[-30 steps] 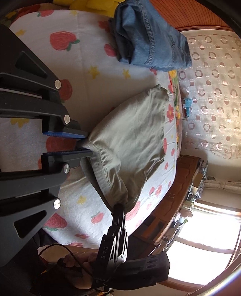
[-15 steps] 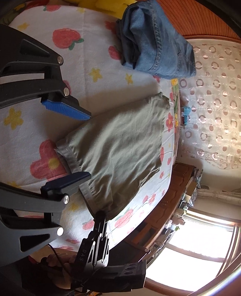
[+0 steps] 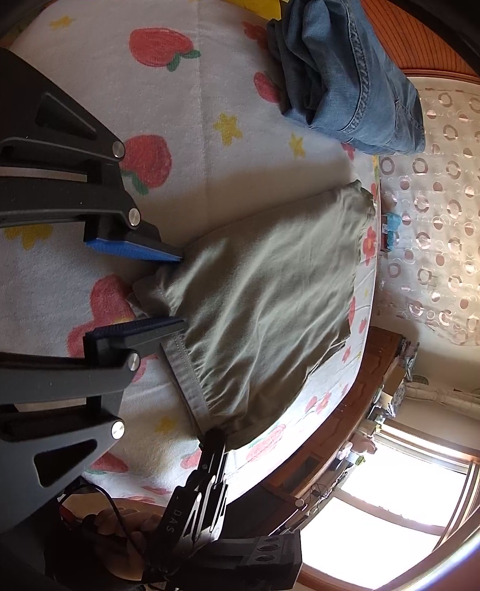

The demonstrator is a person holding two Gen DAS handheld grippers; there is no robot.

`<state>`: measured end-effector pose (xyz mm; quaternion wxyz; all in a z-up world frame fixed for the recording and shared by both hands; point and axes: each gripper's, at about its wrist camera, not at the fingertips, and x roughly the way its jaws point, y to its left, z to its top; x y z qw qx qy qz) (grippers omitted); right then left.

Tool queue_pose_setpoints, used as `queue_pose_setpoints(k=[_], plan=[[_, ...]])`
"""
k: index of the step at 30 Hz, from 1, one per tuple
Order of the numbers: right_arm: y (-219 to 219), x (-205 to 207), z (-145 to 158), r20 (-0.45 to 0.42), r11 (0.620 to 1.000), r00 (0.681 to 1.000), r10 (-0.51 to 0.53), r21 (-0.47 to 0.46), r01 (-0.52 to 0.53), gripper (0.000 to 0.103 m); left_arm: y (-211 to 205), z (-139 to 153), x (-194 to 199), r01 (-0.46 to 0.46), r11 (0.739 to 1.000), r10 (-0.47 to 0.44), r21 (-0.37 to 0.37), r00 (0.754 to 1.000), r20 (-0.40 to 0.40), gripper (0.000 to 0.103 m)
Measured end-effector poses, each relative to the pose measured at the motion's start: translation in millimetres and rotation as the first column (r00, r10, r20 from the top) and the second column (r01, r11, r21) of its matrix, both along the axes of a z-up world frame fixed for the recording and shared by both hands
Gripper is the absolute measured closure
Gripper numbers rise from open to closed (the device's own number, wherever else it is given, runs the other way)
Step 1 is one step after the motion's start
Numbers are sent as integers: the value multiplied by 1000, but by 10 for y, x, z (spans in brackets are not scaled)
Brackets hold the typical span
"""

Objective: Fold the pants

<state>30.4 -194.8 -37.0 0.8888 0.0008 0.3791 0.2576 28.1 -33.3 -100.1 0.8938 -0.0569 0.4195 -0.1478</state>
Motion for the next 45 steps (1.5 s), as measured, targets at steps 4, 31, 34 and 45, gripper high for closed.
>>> queue_pose_setpoints(k=[4, 31, 34, 45], plan=[[-29, -3, -10, -3, 1000, 1000, -5, 13, 5, 94, -28, 4, -57, 4, 1000, -4, 26, 1000, 10, 72], [-52, 7, -18, -5, 1000, 1000, 9, 11, -9, 91, -18, 15, -99, 6, 1000, -6, 2, 999, 41, 93], [-58, -1, 9, 1, 1000, 1000, 19, 22, -19, 93, -12, 91, -137, 12, 1000, -12, -4, 998, 67, 94], [-203, -134, 357, 75, 996, 997, 28, 78, -34, 93, 9, 556, -334, 37, 999, -32, -25, 983, 181, 94]])
